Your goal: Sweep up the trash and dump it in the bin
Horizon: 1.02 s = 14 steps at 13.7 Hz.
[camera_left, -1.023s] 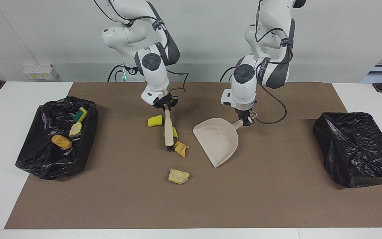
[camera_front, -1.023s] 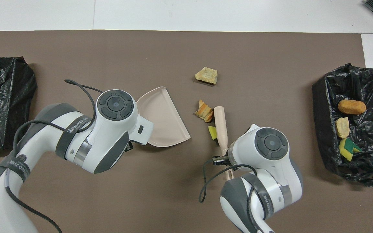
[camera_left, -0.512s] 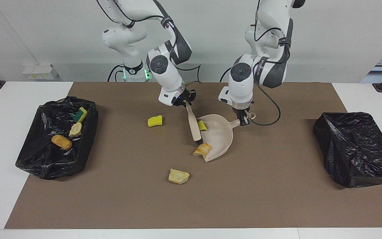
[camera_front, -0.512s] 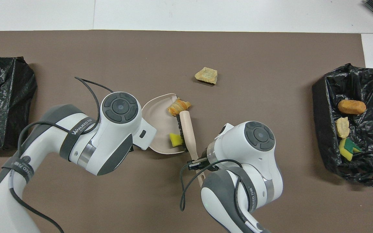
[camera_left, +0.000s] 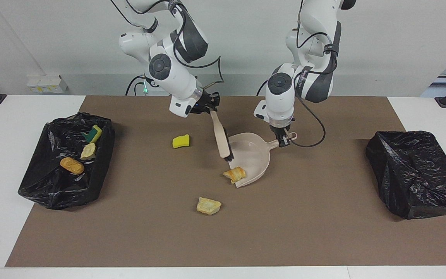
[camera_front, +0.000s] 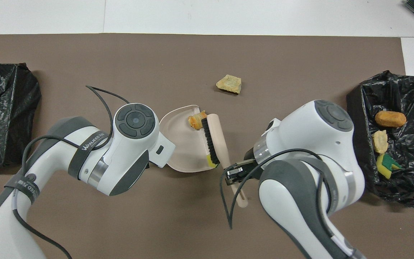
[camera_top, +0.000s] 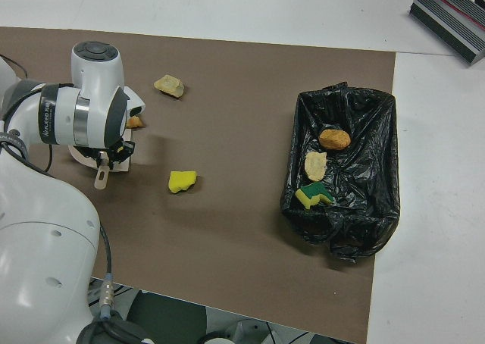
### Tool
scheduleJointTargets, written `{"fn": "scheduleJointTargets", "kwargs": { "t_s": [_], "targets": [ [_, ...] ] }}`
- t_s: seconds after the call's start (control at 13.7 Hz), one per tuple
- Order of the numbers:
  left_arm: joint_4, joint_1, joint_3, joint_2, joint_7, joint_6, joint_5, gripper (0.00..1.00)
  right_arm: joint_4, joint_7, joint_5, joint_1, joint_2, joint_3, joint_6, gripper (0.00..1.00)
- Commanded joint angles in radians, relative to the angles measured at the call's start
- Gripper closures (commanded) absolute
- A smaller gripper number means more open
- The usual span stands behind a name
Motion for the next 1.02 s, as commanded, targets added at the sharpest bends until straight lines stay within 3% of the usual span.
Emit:
{"fn": "scheduleJointTargets", "kwargs": {
  "t_s": [0.0,0.22,0.66,0.73,0.95],
  "targets": [
    [-0.01,-0.005,0.009,-0.005,0.007,0.021,0.014,1.0,0.001,-0.025,-0.152,-0.016,0.004,0.008,0.021,1.0],
    [-0.012,-0.005,0.009,-0.005,0.007,0.022,0.014,1.0,-0.022,-0.036,-0.32,-0.051,-0.005,0.009,0.042,1.0],
    [-0.013,-0.007,0.009,-0.005,0.007,0.016,0.014,1.0,-0.239,-0.08,-0.408,-0.184,-0.137,0.009,0.029,1.0],
    [-0.013,-0.007,0.009,-0.007,0.007,0.013,0.014,1.0,-0.281,-0.082,-0.408,-0.228,-0.159,0.011,0.057,1.0],
    [-0.017,-0.018,0.009,-0.013,0.01,-0.004,0.017,1.0,-0.532,-0.016,-0.406,-0.24,-0.319,0.012,0.236,1.0]
  ]
}}
